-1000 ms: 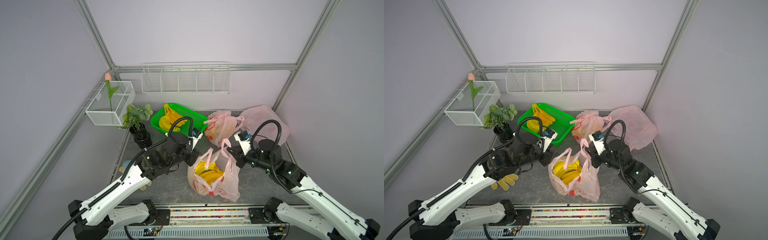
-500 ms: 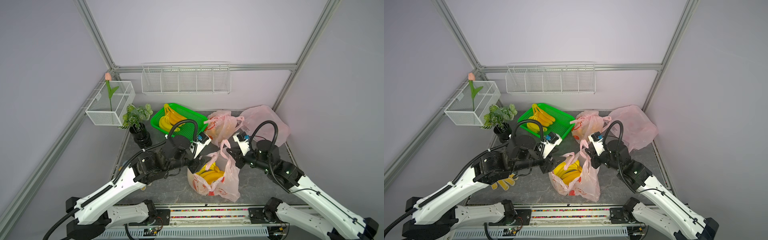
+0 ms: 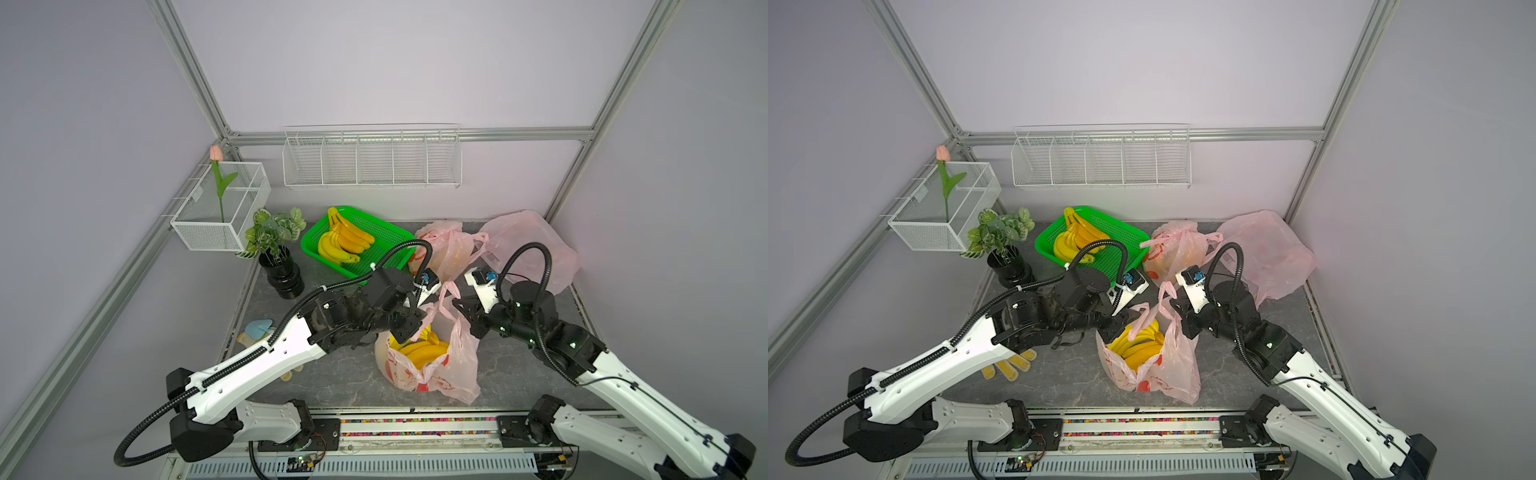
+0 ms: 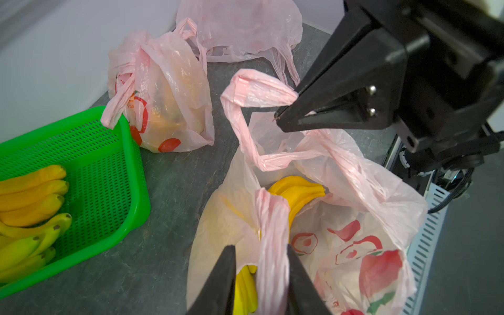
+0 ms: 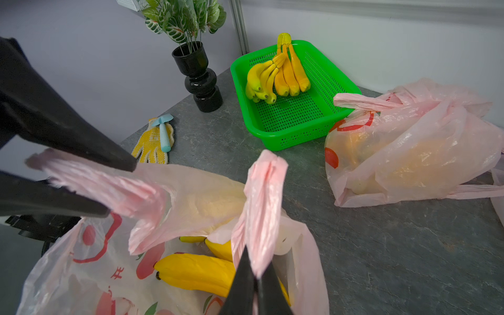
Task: Place the banana into a plastic bag & tie a knot
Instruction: Cross the plastic bag at the center of the board.
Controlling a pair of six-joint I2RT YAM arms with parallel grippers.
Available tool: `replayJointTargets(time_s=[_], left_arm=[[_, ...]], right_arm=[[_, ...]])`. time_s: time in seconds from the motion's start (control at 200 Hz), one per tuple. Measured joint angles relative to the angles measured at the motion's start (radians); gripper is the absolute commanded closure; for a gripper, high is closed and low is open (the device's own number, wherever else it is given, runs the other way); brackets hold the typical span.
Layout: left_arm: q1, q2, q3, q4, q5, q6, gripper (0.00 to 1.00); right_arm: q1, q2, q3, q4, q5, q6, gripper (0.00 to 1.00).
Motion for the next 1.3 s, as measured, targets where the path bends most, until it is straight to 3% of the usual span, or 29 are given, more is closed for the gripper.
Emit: replayJointTargets(time_s=[0.12, 0.485, 0.645, 0.795, 0.91, 1.129, 1.304], left_arm=[[0.0, 0.016, 0.022, 0.038, -0.029, -0.027, 1.0], [0.037, 0.02, 0.062, 0.255, -0.192, -0.065, 1.0], [0.105, 0.036, 0.091, 0.345, -0.199, -0.063, 1.0], [0.109, 0.08, 0.111, 0.4, -0.144, -0.043, 1.0], [0.094, 0.067, 0.039, 0.453, -0.087, -0.017, 1.0], [0.077, -0.071, -0.227, 0.527, 0.018, 0.027, 1.0], [0.077, -0.161, -0.327, 0.594, 0.089, 0.051, 1.0]], right_arm=[[0.0, 0.0, 0.0, 0.001, -0.015, -0.003, 0.93], [0.026, -0.029, 0.061, 0.035, -0.101, -0.058, 0.93], [0.011, 0.014, 0.127, 0.05, -0.129, -0.061, 0.93], [0.002, 0.055, 0.153, 0.088, -0.183, -0.065, 0.93], [0.002, 0.071, 0.153, 0.102, -0.209, -0.07, 0.93], [0.002, 0.033, 0.137, 0.117, -0.21, -0.068, 0.93], [0.008, 0.016, 0.117, 0.142, -0.213, -0.052, 0.91]])
